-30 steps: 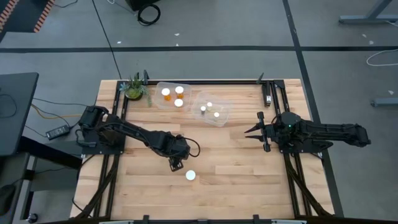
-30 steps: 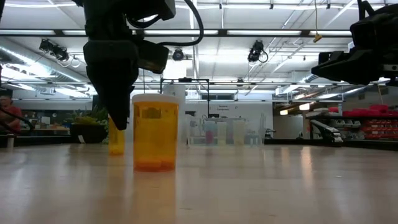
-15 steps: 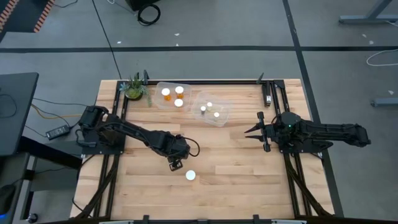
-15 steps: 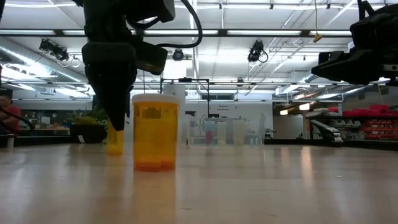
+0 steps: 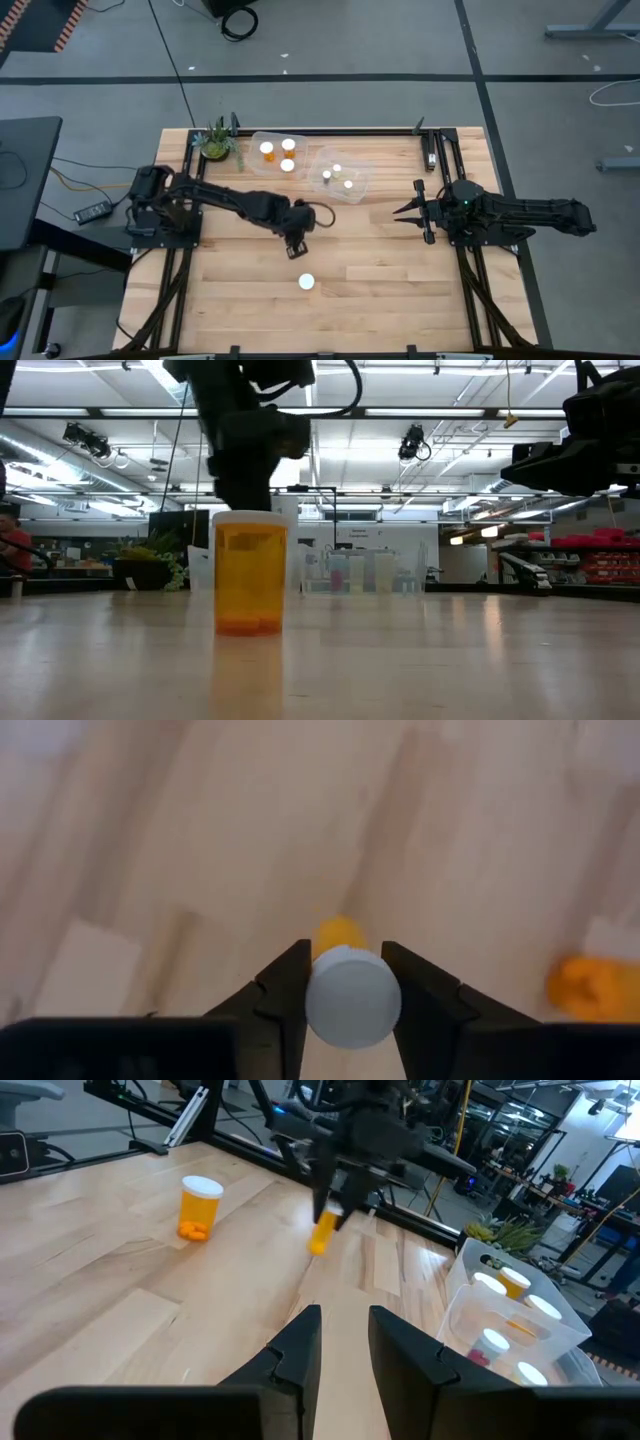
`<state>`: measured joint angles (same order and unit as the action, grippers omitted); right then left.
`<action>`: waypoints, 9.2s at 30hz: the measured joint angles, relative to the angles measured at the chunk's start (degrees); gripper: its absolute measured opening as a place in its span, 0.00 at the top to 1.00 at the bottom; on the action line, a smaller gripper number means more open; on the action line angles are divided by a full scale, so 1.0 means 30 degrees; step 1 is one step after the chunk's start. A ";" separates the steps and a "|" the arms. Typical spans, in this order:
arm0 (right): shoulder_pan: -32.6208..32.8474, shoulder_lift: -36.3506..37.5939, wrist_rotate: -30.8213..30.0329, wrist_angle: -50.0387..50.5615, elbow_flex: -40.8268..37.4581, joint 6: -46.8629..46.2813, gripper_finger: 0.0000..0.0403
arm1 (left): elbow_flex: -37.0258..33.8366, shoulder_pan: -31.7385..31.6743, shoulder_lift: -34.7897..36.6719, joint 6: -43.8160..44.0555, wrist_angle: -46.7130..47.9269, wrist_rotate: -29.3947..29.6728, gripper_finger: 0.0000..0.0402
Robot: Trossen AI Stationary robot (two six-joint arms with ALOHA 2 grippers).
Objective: Pick and place medicine bottles into bin by pill shape (circle, oval)
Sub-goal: Put the small orange pill bottle into the right transparent bin, then put the big orange pill bottle into the left transparent bin
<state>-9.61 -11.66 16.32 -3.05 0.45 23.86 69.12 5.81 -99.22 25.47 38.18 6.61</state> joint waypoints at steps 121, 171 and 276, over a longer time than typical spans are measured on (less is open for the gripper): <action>0.0000 -0.0262 0.0007 0.0007 0.0000 0.0000 0.77 | 1.4331 -0.7325 -1.0863 -0.8757 -0.0775 -0.1792 0.69; 0.0000 -0.0328 0.0000 0.0007 0.0000 0.0000 0.77 | 1.5057 0.0766 -0.9850 -0.8373 1.5328 -0.2590 0.61; 0.0000 -0.0328 0.0000 0.0028 0.0000 -0.0007 0.77 | 1.3333 0.0003 -0.9612 -0.8876 1.7287 0.2916 0.55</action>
<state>-9.61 -12.64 16.32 -2.96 0.45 23.84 109.12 5.82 -128.05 -1.16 90.04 15.36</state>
